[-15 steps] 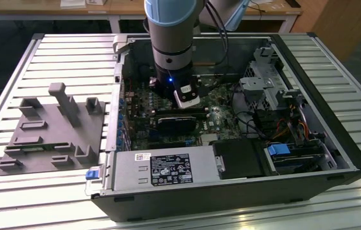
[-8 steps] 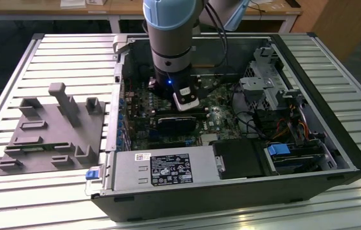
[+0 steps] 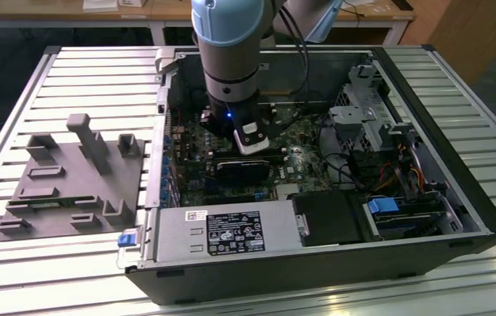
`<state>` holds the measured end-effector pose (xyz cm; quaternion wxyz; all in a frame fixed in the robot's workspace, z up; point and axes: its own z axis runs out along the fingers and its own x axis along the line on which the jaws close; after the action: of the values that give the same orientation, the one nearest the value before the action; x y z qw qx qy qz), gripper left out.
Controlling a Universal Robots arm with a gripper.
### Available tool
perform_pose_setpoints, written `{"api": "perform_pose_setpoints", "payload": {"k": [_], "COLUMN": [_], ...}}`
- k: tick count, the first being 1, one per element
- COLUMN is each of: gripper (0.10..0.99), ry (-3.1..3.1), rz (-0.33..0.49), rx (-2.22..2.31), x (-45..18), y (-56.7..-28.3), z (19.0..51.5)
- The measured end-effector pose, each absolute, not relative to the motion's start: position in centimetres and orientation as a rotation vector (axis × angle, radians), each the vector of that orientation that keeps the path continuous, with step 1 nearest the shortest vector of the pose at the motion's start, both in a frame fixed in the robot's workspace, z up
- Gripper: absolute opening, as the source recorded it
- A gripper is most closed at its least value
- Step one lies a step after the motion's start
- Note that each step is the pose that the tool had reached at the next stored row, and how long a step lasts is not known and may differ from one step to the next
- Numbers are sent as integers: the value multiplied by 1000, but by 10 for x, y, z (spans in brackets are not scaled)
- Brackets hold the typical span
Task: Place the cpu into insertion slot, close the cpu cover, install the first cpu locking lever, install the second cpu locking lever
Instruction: 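Install the second cpu locking lever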
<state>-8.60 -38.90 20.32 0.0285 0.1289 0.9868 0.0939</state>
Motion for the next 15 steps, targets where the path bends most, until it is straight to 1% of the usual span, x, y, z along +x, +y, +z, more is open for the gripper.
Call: {"api": "perform_pose_setpoints", "payload": {"k": [8,15], "gripper": [106,106], "ry": [3044,3044], "rz": [339,341], "rx": [399,399], "x": [-87,-92], "y": [-389,-388], "z": [200,198]}}
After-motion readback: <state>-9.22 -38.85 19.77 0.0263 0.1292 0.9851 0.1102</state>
